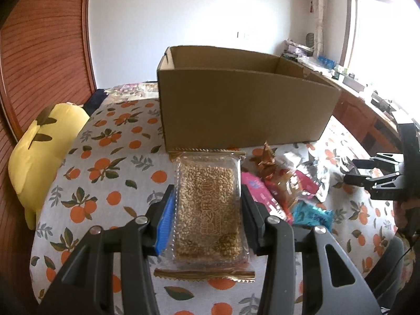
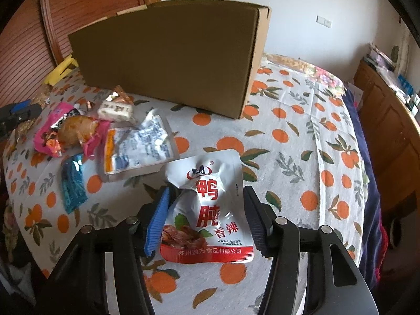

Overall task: Organize snacks
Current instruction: 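Lift the grain bar and duck pouch and carry both over the box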

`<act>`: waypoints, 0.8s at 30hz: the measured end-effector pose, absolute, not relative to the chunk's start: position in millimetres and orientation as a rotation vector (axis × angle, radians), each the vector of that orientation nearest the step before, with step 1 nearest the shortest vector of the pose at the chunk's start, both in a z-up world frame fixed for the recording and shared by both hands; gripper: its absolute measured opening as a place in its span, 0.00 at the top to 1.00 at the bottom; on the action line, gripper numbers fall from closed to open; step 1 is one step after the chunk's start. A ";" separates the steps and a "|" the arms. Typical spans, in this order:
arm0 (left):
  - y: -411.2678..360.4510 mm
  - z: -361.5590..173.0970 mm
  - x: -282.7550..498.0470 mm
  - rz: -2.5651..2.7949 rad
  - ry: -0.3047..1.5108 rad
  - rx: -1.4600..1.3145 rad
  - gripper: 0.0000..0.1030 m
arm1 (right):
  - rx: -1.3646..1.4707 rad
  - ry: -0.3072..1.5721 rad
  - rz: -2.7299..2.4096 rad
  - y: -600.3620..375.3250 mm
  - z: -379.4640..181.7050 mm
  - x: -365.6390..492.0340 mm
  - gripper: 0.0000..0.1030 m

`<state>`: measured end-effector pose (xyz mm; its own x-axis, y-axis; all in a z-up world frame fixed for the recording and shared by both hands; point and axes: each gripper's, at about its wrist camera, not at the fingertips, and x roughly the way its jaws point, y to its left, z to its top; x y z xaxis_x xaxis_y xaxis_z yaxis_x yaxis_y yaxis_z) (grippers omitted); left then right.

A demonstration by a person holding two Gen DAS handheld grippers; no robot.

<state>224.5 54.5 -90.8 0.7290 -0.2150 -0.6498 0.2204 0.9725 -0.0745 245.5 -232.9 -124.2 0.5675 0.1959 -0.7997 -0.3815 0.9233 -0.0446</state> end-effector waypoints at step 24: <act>8.9 -24.0 275.6 -0.398 0.537 0.010 0.56 | -0.178 0.671 0.396 -206.6 -30.9 249.2 0.44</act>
